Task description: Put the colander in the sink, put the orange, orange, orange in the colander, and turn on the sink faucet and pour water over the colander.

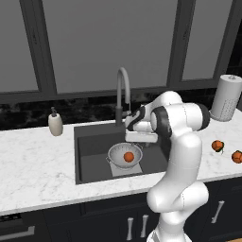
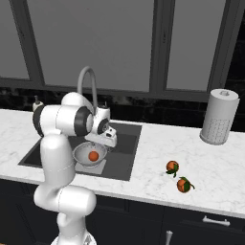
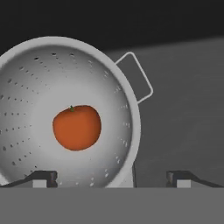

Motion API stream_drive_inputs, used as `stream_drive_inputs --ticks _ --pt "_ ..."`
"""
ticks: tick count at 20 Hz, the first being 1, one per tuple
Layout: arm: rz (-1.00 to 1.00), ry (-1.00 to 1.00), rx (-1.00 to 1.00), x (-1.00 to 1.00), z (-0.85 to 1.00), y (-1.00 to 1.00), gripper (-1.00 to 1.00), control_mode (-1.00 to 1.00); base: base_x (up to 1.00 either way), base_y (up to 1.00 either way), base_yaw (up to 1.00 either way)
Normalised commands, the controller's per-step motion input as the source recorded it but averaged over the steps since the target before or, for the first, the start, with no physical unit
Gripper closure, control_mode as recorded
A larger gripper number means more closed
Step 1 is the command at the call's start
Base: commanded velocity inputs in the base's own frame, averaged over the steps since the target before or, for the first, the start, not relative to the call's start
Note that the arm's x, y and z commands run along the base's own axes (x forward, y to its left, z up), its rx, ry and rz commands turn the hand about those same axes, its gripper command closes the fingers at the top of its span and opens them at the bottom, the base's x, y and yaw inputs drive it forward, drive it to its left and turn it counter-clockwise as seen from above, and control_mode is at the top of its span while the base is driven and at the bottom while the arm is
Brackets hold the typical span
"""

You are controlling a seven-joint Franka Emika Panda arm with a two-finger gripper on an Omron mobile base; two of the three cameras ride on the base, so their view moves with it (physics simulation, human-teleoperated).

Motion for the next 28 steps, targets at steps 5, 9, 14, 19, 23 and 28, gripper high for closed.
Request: stream_drive_inputs --ticks 5,9,14,19,23,28 --pt "0.00 0.00 0.00 -0.29 0.26 -0.88 -1.00 -1.00 0.00 0.00 0.00" --pt "-0.03 0.00 0.00 -0.24 0.46 -0.61 -1.00 -1.00 0.00 0.00 0.00" --pt "-0.02 -0.06 -0.01 -0.43 0.59 -0.20 -1.00 -1.00 0.00 0.00 0.00" --pt "-0.02 -0.18 -0.04 -0.69 0.48 -0.14 -1.00 -1.00 0.00 0.00 0.00" --pt "-0.08 -0.01 0.00 -0.47 0.56 -0.06 -1.00 -1.00 0.00 0.00 0.00" --pt "-0.09 0.00 -0.02 -0.33 0.30 -0.47 -1.00 -1.00 0.00 0.00 0.00"
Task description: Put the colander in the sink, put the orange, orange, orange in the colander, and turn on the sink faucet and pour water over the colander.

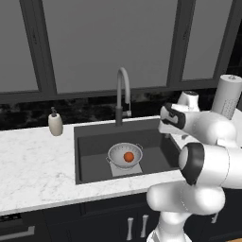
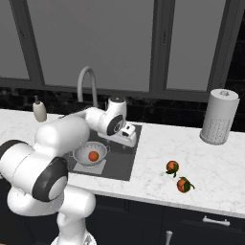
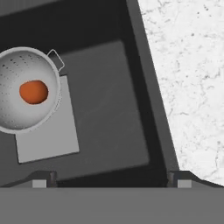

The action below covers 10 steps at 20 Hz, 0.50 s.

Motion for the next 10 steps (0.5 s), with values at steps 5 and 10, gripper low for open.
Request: stream_drive_inputs --ticks 5,10 --pt "-0.12 0.00 -0.02 -0.22 0.12 -0.75 -1.00 -1.00 0.00 0.00 0.00" --pt "-0.16 0.03 -0.02 -0.02 0.01 -0.80 -1.00 -1.00 0.00 0.00 0.00"
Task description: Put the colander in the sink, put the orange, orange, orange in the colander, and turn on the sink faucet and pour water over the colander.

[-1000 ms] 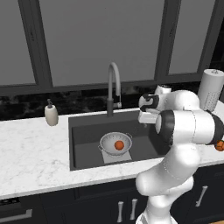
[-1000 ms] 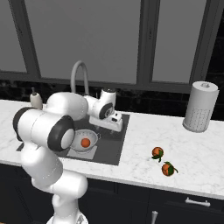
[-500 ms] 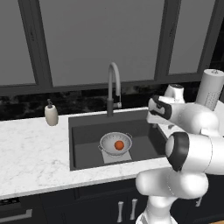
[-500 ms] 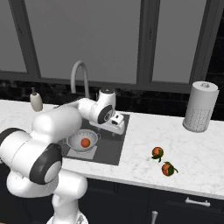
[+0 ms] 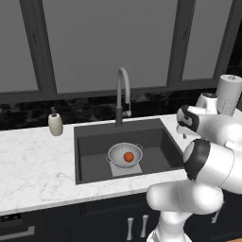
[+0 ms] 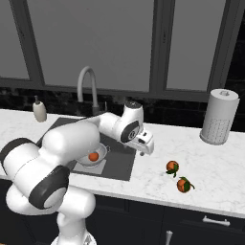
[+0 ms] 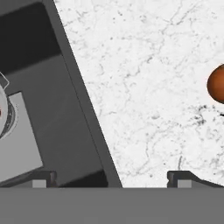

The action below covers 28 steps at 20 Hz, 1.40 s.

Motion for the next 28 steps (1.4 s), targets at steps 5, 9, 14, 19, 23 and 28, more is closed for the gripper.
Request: stream_drive_inputs --ticks 5,9,14,19,23,28 --pt "-0.17 0.06 -0.03 0.00 0.00 -0.76 -1.00 -1.00 0.00 0.00 0.00" --pt "-0.16 0.06 -0.04 0.00 0.00 -0.66 -1.00 -1.00 0.00 0.00 0.00" --pt "-0.14 0.06 -0.06 0.05 0.00 -0.49 -1.00 -1.00 0.00 0.00 0.00" --pt "-0.06 0.06 -0.03 0.13 -0.06 -0.50 -1.00 -1.00 0.00 0.00 0.00" --pt "-0.02 0.05 -0.02 0.11 -0.24 -0.35 -1.00 -1.00 0.00 0.00 0.00" --pt "0.02 0.01 0.01 0.33 -0.42 -0.02 -1.00 -1.00 0.00 0.00 0.00"
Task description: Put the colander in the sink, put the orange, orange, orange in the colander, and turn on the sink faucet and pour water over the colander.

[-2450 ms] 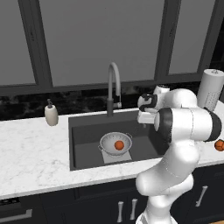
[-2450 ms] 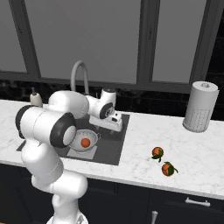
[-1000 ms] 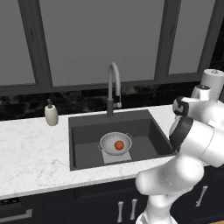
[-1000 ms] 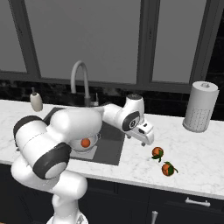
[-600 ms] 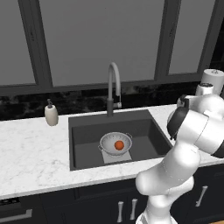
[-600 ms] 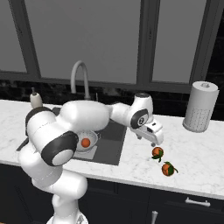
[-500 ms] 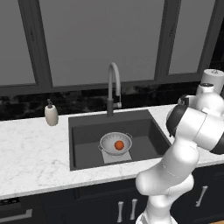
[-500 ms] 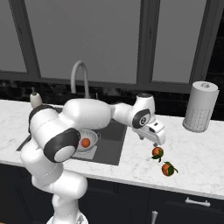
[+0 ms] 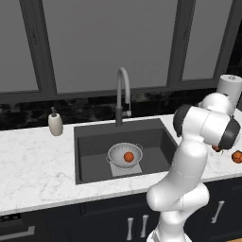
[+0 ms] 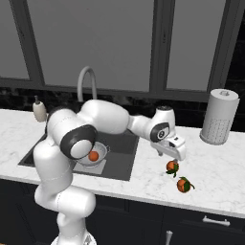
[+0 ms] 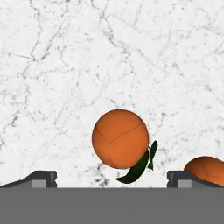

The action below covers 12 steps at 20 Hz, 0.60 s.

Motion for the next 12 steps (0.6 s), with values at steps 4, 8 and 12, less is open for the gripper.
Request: stream_drive_inputs --ticks 4,8,12 --pt "0.05 0.00 0.04 0.35 -0.30 -0.04 -1.00 -1.00 0.00 0.00 0.00" --pt "0.00 0.00 0.00 0.06 -0.18 -0.23 -1.00 -1.00 0.00 0.00 0.00" --pt "0.00 0.01 0.00 0.00 0.00 -0.01 -1.00 -1.00 0.00 0.00 0.00"
